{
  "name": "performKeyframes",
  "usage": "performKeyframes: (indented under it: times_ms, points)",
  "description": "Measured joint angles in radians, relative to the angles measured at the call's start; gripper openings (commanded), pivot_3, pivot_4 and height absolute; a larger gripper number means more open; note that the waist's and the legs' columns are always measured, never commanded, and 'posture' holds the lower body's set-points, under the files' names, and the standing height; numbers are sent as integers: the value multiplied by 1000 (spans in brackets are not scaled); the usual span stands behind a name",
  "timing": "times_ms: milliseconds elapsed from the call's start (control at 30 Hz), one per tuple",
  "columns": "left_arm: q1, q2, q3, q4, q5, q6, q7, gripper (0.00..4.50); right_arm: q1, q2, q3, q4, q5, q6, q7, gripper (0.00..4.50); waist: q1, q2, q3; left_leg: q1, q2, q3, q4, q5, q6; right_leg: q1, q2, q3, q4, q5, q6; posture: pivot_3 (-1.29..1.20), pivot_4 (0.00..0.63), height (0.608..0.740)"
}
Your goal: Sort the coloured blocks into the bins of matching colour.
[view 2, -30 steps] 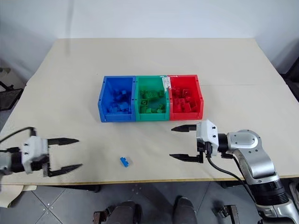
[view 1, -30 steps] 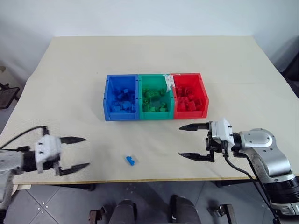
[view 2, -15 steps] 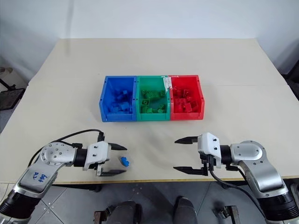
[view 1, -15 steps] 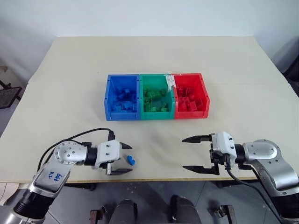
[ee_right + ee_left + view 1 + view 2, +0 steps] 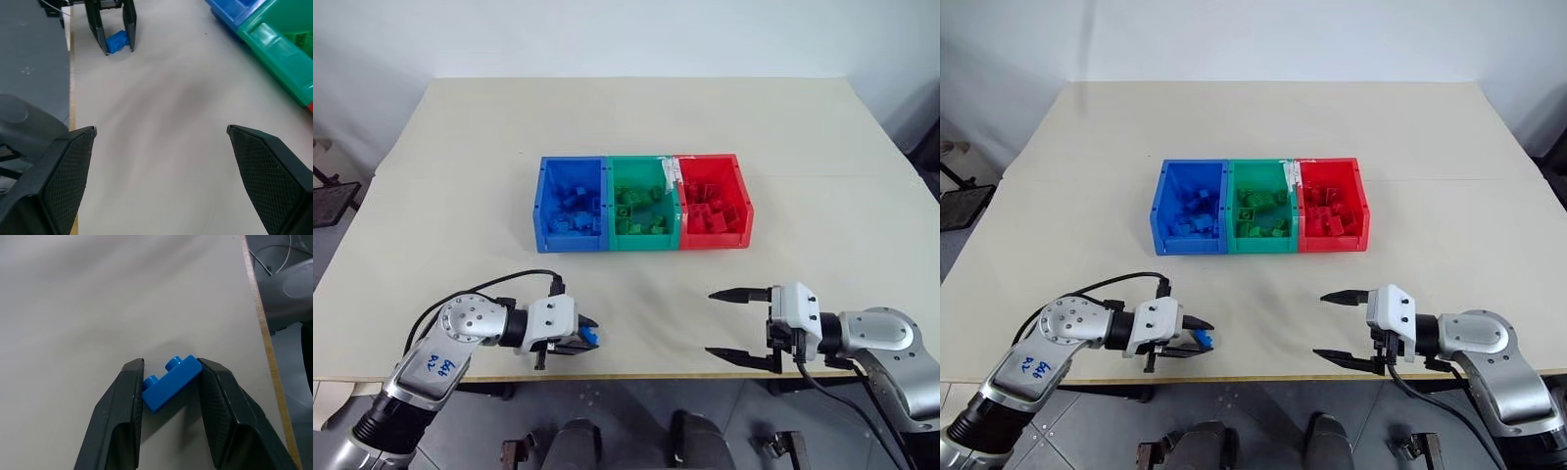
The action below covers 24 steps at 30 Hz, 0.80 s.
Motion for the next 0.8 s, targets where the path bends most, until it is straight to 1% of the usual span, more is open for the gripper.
performKeyframes:
  times_ms: [100, 133, 200, 300, 400, 467, 533, 633, 700, 733, 800]
  points:
    - [-70, -131, 90, 50, -55, 64, 127, 1290, 21, 33, -56, -18, 34, 34, -70, 4500, 4, -1, 0, -2, 0, -1, 3, 0, 1, 0, 0, -1, 1, 0, 0, 0, 150, 740]
    - [-99, -160, 116, 52, -68, 80, 164, 1290, 20, 48, -69, -25, 47, 44, -93, 4500, 3, -2, 1, -2, 0, -1, 4, 0, 1, 0, 0, -1, 1, 0, 0, 0, 150, 740]
    - [-192, -229, 190, 74, -99, 121, 267, 1290, 17, 83, -103, -47, 76, 66, -157, 4500, 1, -2, 1, -2, 0, -1, 4, 0, 1, 0, 0, -1, 1, 0, 0, 0, 150, 740]
    - [-310, -280, 247, 145, -95, 150, 394, 1290, -4, 135, -138, -56, 91, 68, -239, 4500, -2, -2, 0, -1, 0, -1, 3, 0, 1, 0, 0, -1, 1, 0, 0, 0, 150, 740]
    - [-418, -323, 246, 272, -46, 141, 503, 1290, -52, 174, -141, -58, 98, 68, -304, 4500, -3, -2, 0, -1, 0, -1, 2, 0, 1, 0, 0, -1, 1, 0, 0, 0, 150, 740]
    - [-454, -338, 245, 336, -21, 127, 551, 1290, -67, 175, -139, -60, 99, 68, -321, 4500, -4, -2, 0, -1, 0, -1, 2, 0, 1, 0, 0, -1, 1, 0, 0, 0, 150, 740]
    - [-468, -353, 246, 378, -11, 116, 574, 2031, -69, 175, -138, -60, 98, 69, -326, 4500, -5, -2, 0, -1, 0, -1, 1, 0, 1, -1, 0, -1, 0, 0, 1, 0, 150, 740]
    - [-470, -381, 246, 399, -16, 117, 583, 2881, -91, 175, -134, -60, 98, 71, -329, 4500, -5, -2, 0, -2, 0, -1, 1, 0, 1, -1, 0, -1, 0, 0, 1, 0, 150, 740]
    - [-469, -380, 247, 394, -19, 116, 580, 3580, -97, 174, -134, -59, 98, 71, -326, 4500, -5, -2, 0, -2, 0, -1, 1, 0, 1, -1, 0, -1, 0, 0, 1, 0, 150, 740]
    - [-465, -379, 249, 390, -24, 115, 577, 3802, -97, 174, -133, -58, 97, 71, -323, 4500, -5, -2, 0, -2, 0, -1, 1, 0, 1, -1, 0, -1, 0, 0, 1, 0, 150, 740]
    - [-437, -368, 252, 360, -34, 115, 563, 4432, -99, 172, -130, -55, 96, 71, -315, 4500, -6, -2, 0, -2, 0, -1, 1, 0, 1, -1, 0, -1, 0, 0, 1, 0, 150, 740]
